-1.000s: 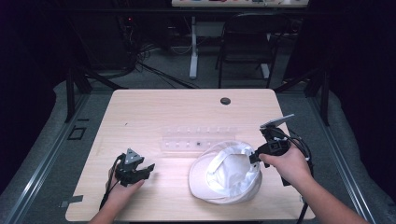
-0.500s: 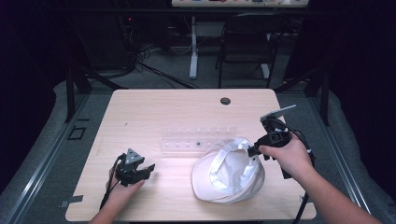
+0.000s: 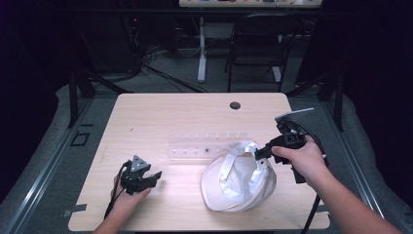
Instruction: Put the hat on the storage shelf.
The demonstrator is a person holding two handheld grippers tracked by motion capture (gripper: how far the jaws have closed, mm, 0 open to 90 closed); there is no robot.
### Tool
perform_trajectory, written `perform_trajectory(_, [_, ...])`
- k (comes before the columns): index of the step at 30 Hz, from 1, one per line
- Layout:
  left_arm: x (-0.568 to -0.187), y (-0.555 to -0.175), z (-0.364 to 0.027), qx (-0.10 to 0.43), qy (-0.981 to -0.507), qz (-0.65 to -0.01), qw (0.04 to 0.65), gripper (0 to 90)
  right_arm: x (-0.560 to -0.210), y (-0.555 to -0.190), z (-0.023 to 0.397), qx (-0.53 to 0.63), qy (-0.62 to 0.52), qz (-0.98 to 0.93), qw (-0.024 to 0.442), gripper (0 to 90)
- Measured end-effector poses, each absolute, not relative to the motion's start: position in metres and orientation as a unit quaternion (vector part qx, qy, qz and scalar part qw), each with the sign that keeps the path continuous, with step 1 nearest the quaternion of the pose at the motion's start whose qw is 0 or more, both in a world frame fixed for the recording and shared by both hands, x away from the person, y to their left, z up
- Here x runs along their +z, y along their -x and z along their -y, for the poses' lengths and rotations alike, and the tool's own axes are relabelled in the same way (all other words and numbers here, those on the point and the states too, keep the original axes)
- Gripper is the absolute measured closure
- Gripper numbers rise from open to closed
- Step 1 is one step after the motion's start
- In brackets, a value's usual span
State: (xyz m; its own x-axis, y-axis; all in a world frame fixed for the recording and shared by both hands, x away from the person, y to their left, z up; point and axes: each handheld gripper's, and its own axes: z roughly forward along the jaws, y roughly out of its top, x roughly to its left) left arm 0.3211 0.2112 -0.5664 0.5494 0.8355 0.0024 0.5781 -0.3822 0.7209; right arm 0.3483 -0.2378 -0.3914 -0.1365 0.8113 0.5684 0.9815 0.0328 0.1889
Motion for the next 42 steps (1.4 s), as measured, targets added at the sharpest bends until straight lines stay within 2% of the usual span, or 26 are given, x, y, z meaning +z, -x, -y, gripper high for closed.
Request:
perform_trajectory(5, [-0.566,-0.321,-0.21,0.186,-0.811,-0.435,0.345,45.7,-0.392,-0.348,0.239,-0.302,0.63,0.69,0.187,81.2])
perform_trajectory(12, [-0.567,-0.321,-0.21,0.186,-0.811,-0.435,0.344,45.7,-0.391,-0.349,0.238,-0.317,0.626,0.685,0.198,81.2])
perform_trajectory(15, [-0.567,-0.321,-0.21,0.185,-0.811,-0.435,0.344,45.7,-0.387,-0.348,0.237,-0.344,0.615,0.674,0.22,81.4])
perform_trajectory(28, [-0.565,-0.319,-0.207,0.186,-0.812,-0.429,0.348,45.6,-0.366,-0.346,0.232,-0.377,0.598,0.676,0.209,81.5])
perform_trajectory(42, [-0.565,-0.318,-0.205,0.184,-0.814,-0.427,0.349,45.6,-0.358,-0.347,0.235,-0.401,0.598,0.665,0.199,81.5])
